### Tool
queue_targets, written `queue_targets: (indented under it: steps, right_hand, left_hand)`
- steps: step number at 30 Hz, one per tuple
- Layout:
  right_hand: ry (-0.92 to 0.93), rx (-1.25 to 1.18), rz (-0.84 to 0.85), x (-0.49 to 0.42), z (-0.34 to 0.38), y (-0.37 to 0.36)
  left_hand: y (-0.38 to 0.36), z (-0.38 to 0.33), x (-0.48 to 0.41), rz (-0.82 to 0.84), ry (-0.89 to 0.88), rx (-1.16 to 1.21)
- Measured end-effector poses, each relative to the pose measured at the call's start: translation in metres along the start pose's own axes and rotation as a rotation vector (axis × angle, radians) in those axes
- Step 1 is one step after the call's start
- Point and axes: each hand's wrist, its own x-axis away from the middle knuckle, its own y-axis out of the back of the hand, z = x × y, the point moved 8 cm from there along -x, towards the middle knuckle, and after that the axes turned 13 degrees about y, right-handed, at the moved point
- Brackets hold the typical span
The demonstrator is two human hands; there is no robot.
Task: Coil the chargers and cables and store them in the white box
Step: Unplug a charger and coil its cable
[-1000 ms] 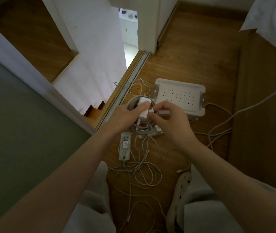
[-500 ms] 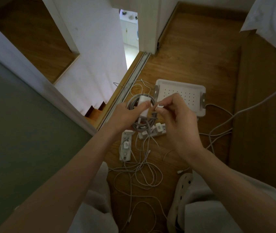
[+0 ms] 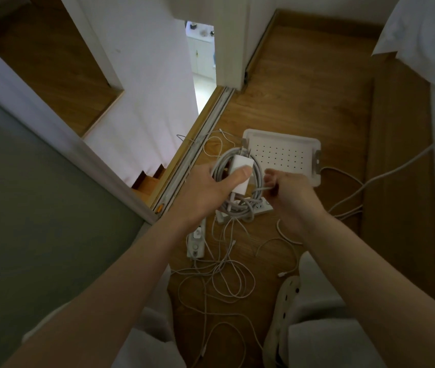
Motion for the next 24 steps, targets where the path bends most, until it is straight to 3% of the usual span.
queue_targets:
  steps: [2, 7, 12, 17, 21, 24]
  right_hand:
    - [0.064, 0.267, 0.066, -0.002, -0.002, -0.003]
    - [0.132, 0.302, 0.145, -0.004, -0.002, -0.01]
    - [0.445, 0.732, 0.177, -0.004, 0.019, -0.018]
    - [0.342, 0.569, 0.371, 0.008, 0.01, -0.044]
    - [0.28, 0.365, 0.389, 0.009, 0.01, -0.044]
    - [0.312, 0.415, 0.417, 0.009, 0.005, -0.044]
  left_hand:
    - [0.002, -0.001, 0.002, -0.008, -0.015, -0.008]
    - [0.013, 0.005, -0.002, -0.032, 0.056, 0.035]
    - [0.013, 0.014, -0.005, -0.034, 0.057, -0.007]
    - [0.01, 0.011, -0.007, 0.004, 0.027, 0.008]
    - [0.003, 0.005, -0.006, 0.08, -0.052, 0.0]
    - [0.0, 0.006, -0.006, 0.059, -0.147, -0.158]
